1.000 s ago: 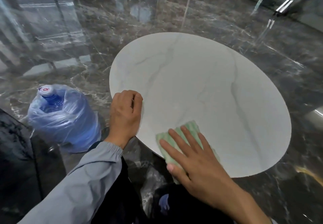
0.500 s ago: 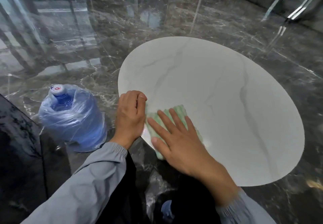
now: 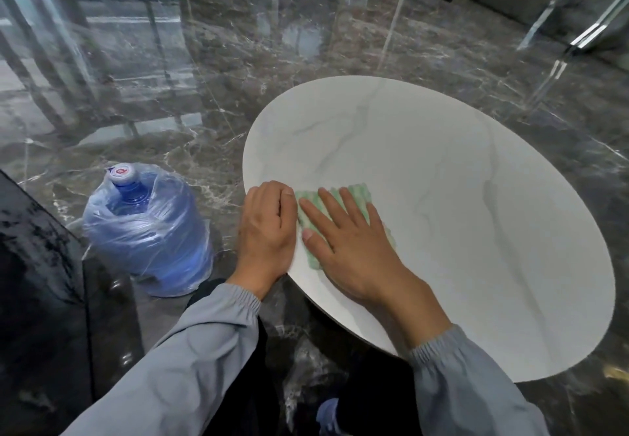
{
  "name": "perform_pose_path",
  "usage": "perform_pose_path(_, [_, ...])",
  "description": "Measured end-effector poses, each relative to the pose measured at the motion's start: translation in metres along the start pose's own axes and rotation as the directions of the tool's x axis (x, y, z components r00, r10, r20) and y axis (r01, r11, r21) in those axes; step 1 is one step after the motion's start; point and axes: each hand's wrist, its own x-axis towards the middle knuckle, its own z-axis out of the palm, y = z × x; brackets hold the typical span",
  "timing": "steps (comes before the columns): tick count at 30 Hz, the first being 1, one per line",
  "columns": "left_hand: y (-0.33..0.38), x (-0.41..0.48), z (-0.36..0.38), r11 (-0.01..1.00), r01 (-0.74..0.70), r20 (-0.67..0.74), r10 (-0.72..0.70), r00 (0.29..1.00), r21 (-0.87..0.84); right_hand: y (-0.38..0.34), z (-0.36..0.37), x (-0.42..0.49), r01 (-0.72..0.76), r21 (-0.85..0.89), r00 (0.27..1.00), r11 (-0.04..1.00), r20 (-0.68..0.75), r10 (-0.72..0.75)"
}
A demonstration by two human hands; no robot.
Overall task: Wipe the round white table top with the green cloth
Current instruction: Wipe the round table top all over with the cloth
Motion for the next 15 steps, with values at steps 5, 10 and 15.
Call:
perform_pose_path(5, [0.001,0.000,0.000,1.000,-0.001,-0.039,0.001,0.999,0.003,-0.002,0.002,-0.090,0.014,-0.042,0.996,0.999,0.092,-0.010])
perform_pose_path(10, [0.001,0.000,0.000,1.000,-0.006,-0.033,0.006,0.999,-0.002,-0.001,0.000,-0.082,-0.025,-0.079,0.994,0.997,0.107,0.033])
perform_pose_path(15, [0.000,0.000,0.001,1.000,-0.002,-0.030,0.002,1.000,-0.012,0.004,-0.002,0.007,-0.049,-0.004,0.999,0.999,0.003,0.049])
